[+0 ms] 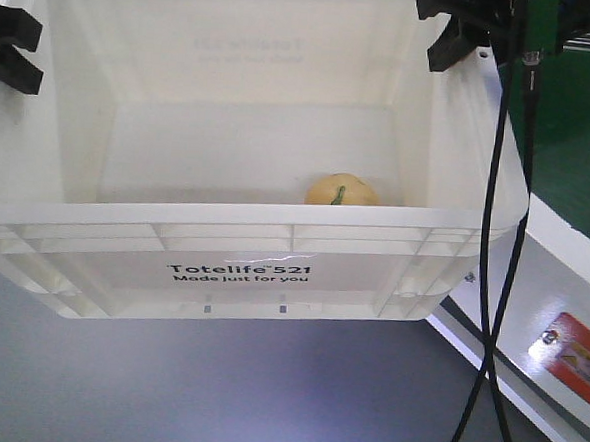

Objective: Place moving items into box and shelve

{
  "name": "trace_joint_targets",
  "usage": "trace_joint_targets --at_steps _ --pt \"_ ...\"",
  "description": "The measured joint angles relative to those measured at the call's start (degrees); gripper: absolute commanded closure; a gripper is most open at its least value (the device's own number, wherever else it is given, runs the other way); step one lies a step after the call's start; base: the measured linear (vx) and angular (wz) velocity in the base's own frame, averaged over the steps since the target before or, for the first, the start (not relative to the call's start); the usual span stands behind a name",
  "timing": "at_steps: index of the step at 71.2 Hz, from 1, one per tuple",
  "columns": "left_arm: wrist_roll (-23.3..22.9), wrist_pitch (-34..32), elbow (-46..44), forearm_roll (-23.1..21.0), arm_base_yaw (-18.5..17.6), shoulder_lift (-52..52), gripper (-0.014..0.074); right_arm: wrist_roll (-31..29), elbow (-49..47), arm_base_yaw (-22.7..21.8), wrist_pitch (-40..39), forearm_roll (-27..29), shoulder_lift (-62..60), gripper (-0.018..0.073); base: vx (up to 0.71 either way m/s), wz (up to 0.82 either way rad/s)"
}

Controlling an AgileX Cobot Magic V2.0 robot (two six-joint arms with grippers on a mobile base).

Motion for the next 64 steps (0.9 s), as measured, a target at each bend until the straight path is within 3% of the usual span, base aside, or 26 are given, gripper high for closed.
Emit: trace_joint_targets --at_steps 64 --pt "0.0 0.0 0.0 -0.03 0.0 0.0 0.0613 0.0 0.0 0.0 0.0 0.01 0.0 0.0571 -0.03 0.65"
